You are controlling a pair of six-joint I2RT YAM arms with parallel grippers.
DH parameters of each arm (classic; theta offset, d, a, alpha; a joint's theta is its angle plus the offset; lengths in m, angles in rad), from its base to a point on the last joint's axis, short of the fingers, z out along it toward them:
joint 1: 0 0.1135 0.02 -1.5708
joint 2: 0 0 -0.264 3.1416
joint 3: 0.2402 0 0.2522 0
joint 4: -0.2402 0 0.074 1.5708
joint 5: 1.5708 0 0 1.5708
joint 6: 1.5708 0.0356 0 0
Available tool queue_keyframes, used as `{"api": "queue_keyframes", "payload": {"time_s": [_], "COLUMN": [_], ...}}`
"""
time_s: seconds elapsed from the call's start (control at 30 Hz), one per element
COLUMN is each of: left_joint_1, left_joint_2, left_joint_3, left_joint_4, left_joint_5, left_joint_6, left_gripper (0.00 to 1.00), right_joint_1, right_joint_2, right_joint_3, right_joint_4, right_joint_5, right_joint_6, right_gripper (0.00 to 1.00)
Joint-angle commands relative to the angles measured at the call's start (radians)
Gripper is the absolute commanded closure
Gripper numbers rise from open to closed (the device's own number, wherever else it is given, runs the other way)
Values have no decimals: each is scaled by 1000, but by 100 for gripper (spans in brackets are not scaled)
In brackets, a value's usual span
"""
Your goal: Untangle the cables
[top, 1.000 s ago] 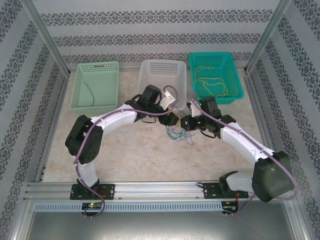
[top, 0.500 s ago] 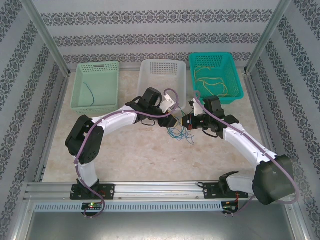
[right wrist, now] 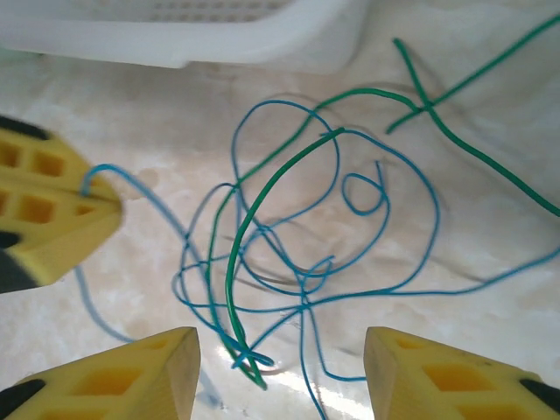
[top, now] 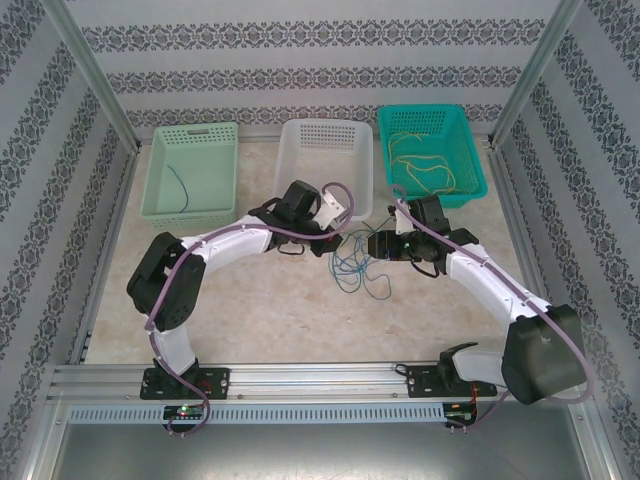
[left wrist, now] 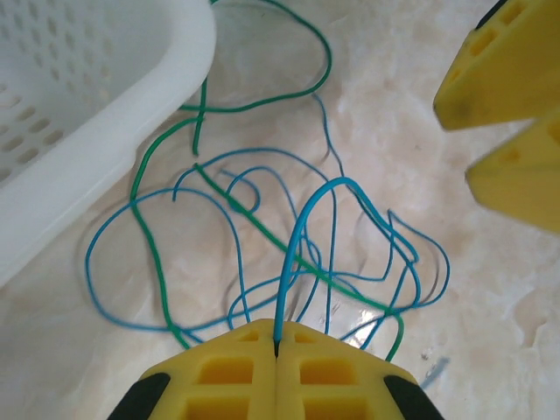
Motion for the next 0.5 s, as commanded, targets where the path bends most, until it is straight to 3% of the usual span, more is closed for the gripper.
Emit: {"api": "queue_keyframes", "payload": {"time_s": [0.0,0.3,0.47], "left_joint_1": [-7,-7,-7], "left_joint_2": [-71,-131,-135], "left_joint_3": [-36,-48,-12], "left_joint_4": [-12,37,15], "left_joint_5": [-47,-59,-1], "left_joint_6": [-16,-111,-132], "left_gripper": [100,100,100], "right_joint_1": [-2,17,113], "right_joint_2": [11,-35,-8], "right_joint_3": [-12,-35,9], "right_joint_4": [-5,86,62], "right_joint_5": [18,-72,11], "right_joint_6": [24,1,-78], "right_gripper": [47,33,28]}}
